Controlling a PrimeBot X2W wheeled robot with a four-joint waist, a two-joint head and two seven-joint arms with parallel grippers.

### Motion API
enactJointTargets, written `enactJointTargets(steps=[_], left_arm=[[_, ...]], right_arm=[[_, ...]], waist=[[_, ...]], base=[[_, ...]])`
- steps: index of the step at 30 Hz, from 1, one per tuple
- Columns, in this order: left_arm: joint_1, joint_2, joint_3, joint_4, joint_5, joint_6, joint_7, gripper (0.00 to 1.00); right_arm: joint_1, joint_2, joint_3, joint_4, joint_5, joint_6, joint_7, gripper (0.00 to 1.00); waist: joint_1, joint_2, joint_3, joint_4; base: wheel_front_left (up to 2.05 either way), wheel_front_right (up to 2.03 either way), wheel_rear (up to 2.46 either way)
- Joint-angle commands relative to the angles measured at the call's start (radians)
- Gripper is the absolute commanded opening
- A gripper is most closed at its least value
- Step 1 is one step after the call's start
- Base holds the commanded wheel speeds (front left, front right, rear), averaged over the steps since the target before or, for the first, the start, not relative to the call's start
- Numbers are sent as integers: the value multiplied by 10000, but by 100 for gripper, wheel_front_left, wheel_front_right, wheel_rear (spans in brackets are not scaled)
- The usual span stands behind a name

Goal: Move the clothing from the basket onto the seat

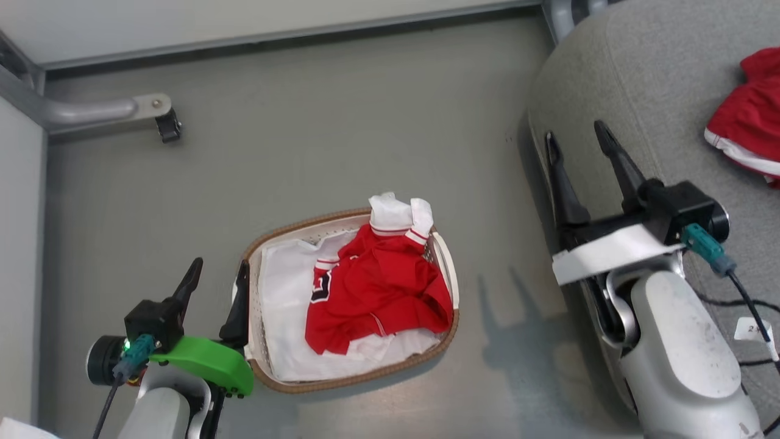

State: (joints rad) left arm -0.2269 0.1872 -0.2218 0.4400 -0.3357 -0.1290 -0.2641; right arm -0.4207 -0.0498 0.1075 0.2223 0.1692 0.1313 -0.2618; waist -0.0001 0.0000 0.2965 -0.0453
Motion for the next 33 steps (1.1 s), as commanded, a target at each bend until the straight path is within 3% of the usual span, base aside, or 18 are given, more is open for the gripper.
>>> enactJointTargets(steps=[1, 13, 33], left_arm=[[-368, 195, -230, 134, -137, -28, -7, 100], [-2813, 1403, -2666, 1381, -1012, -29, -7, 100], [-6380, 2112, -6847, 4438, -3176, -29, 291, 100]], right_arm=[[-315, -37, 53, -198, 142, -10, -46, 100], [-1777, -28, 316, -1495, 666, -10, -46, 100], [-2436, -28, 960, -2708, 1166, -10, -46, 100]], waist=[[1, 0, 1689, -800], [1, 0, 4184, -1835], [1, 0, 5915, -2713]], base=[[0, 0, 0], [0, 0, 0], [0, 0, 0]])
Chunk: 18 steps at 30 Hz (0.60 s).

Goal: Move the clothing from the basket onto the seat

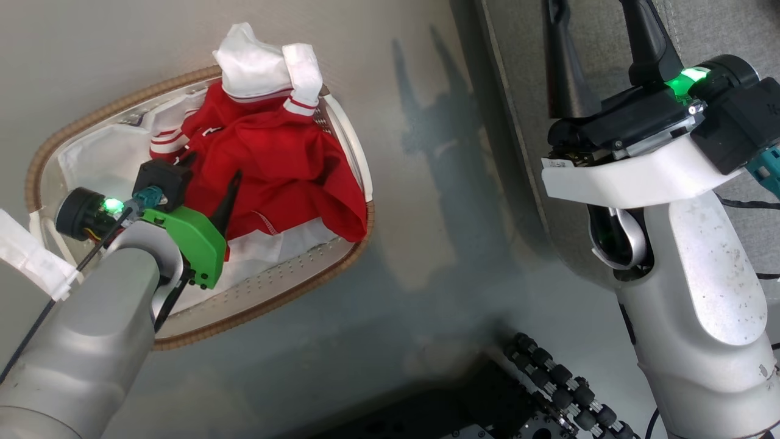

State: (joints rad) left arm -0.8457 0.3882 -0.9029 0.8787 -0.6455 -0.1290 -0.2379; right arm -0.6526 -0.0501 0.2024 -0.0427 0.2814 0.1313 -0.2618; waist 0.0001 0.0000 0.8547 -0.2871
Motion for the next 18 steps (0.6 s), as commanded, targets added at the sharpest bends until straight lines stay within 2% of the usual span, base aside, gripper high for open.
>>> enactJointTargets(steps=[1, 5, 11, 18], left_arm=[[-304, 105, -155, 181, -135, -29, 98, 100], [-964, 169, -572, 896, -93, -27, 319, 100], [-1742, -91, -873, 2165, 150, 105, 737, 100], [-2003, -369, -988, 3073, -5, 34, 1237, 100]], right_arm=[[-128, -24, 36, -110, 76, -10, -46, 100], [-50, -22, 126, -277, 106, -10, -46, 100], [179, -24, 174, -331, 61, -10, -46, 100], [277, -24, 280, -338, -38, -10, -46, 100]], waist=[[-1, 0, 379, -324], [-1, 0, 588, -409], [-1, 0, 783, -431], [-1, 0, 860, -357]], base=[[0, 0, 0], [0, 0, 0], [0, 0, 0], [0, 0, 0]])
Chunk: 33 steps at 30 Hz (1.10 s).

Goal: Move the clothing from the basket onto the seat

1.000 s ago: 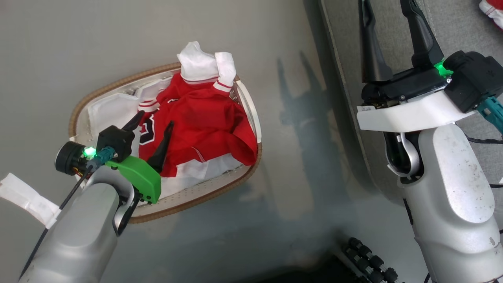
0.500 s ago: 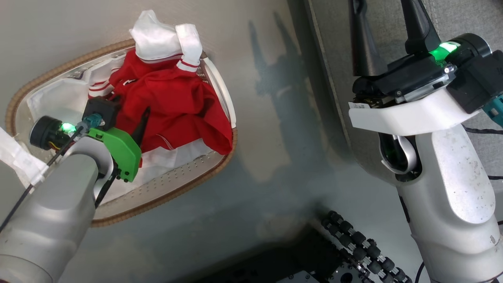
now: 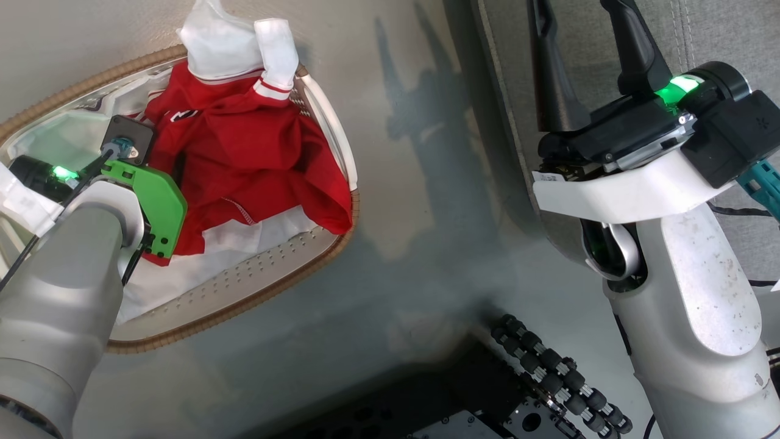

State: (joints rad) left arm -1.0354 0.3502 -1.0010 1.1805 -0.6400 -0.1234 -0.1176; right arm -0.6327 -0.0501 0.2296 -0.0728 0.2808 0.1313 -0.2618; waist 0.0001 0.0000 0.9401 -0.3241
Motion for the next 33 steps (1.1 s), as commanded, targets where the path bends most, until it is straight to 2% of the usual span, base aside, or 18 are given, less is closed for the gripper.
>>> enactJointTargets(steps=[1, 6, 9, 12, 13, 14, 25, 33], left_arm=[[-88, -37, -47, 149, -82, -35, 127, 100], [-11, -271, -212, 315, -256, -74, 461, 100], [314, -462, -416, -45, -548, -86, 757, 100], [370, -312, -650, -459, -861, -84, 959, 100], [448, -282, -768, -610, -971, -79, 1047, 44], [445, -261, -833, -745, -1055, -79, 1000, 0], [907, 57, -1678, -1910, -2089, -82, -47, 0], [1525, -223, -1968, -2285, -2942, -83, -1004, 0]], right_arm=[[81, -25, 11, -34, -45, -10, -46, 100], [51, -25, 38, 9, -80, -10, -46, 100], [5, -25, 36, 25, -96, -10, -46, 100], [-7, -25, 7, 30, -101, -10, -46, 100], [-6, -25, -9, 42, -102, -10, -46, 100], [-6, -25, -33, 56, -90, -10, -46, 100], [172, -24, -226, 520, 162, -10, -46, 100], [746, -30, -391, 1201, 109, -10, -46, 100]], waist=[[-1, 0, 12, 31], [-1, 0, 36, 103], [-1, 0, 27, 116], [-1, 0, 26, 147], [-1, 0, 14, 161], [-1, 0, 7, 178], [-1, 0, -890, 387], [-1, 0, -2380, 880]], base=[[0, 0, 0], [0, 0, 0], [0, 0, 0], [0, 0, 0], [0, 0, 0], [0, 0, 0], [0, 0, 0], [0, 0, 0]])
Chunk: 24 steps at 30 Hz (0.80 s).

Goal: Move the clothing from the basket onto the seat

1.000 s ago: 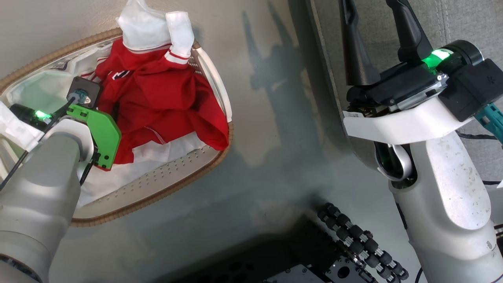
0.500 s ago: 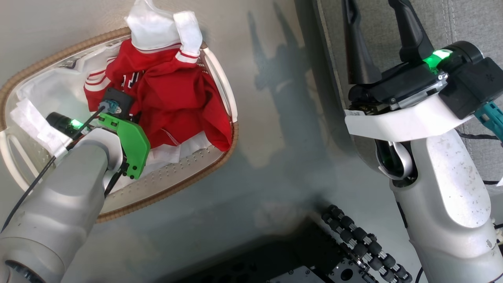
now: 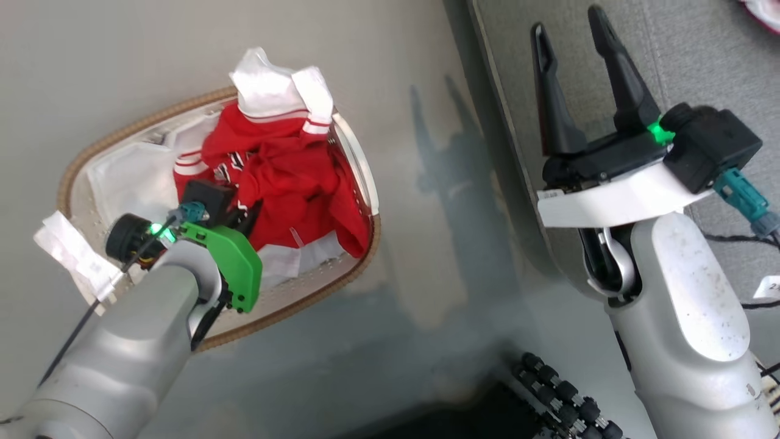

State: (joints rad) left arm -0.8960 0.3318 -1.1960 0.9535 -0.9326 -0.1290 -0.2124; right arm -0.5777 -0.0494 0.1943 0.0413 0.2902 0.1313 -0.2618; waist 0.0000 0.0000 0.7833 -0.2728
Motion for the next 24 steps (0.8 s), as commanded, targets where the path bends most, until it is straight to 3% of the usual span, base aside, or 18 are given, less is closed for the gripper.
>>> enactJointTargets(steps=[1, 10, 24], left_arm=[[232, -85, -45, -27, -110, -28, -145, 0], [920, -461, 304, -557, -684, -28, -543, 0], [2530, -603, 3193, -3058, 1181, -29, -536, 0]], right_arm=[[286, -39, -53, 150, -6, -10, -46, 100], [1442, -36, -66, 980, -616, -10, -46, 100], [3101, -42, -219, 1911, -987, -12, -46, 100]], waist=[[0, 0, -1001, 423], [0, 0, -2792, 1210], [0, 0, -5281, 1928]], base=[[0, 0, 0], [0, 0, 0], [0, 0, 0]])
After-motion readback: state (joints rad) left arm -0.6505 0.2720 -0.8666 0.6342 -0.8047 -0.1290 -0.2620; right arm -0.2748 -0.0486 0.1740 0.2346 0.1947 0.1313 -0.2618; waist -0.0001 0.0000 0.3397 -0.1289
